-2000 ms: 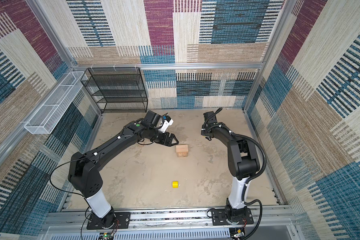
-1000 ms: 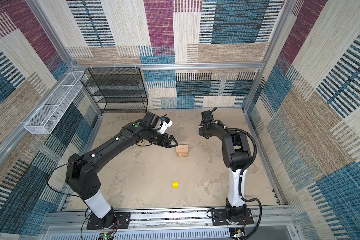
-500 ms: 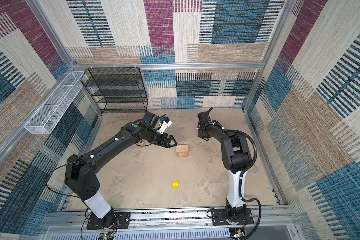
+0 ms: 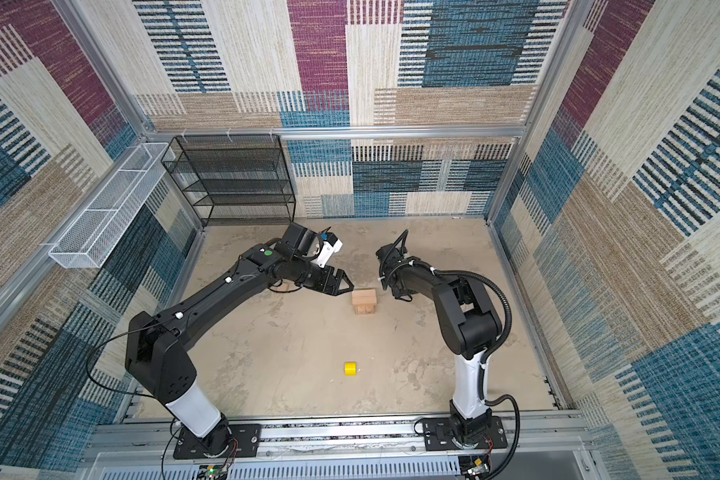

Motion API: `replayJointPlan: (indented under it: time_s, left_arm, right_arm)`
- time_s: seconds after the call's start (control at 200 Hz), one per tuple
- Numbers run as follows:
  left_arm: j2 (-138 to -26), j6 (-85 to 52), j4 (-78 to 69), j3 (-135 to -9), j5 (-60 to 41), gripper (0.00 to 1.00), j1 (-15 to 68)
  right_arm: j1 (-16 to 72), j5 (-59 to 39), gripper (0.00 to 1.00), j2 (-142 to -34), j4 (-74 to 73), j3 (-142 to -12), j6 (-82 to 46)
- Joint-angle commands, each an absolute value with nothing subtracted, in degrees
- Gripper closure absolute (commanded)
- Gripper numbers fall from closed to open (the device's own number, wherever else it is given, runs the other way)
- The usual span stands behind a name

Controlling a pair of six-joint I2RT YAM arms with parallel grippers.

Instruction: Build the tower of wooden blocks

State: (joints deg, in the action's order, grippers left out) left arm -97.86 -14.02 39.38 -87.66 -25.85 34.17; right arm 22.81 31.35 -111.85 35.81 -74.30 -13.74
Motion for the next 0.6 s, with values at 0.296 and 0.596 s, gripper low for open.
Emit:
replayJointPlan:
  time_s: [0.296, 0.596]
  left_arm:
    - [-97.5, -14.5, 39.7, -87.4, -26.0, 0.16, 34.2]
    - [-97.4, -14.5, 39.8, -87.4, -25.9, 0.16, 34.1]
  right_arm:
    - [23.0, 26.2, 0.45, -109.9, 36.3, -74.1, -15.4]
    - [22.7, 26.7, 0.58, -108.6, 35.2, -72.0, -15.2]
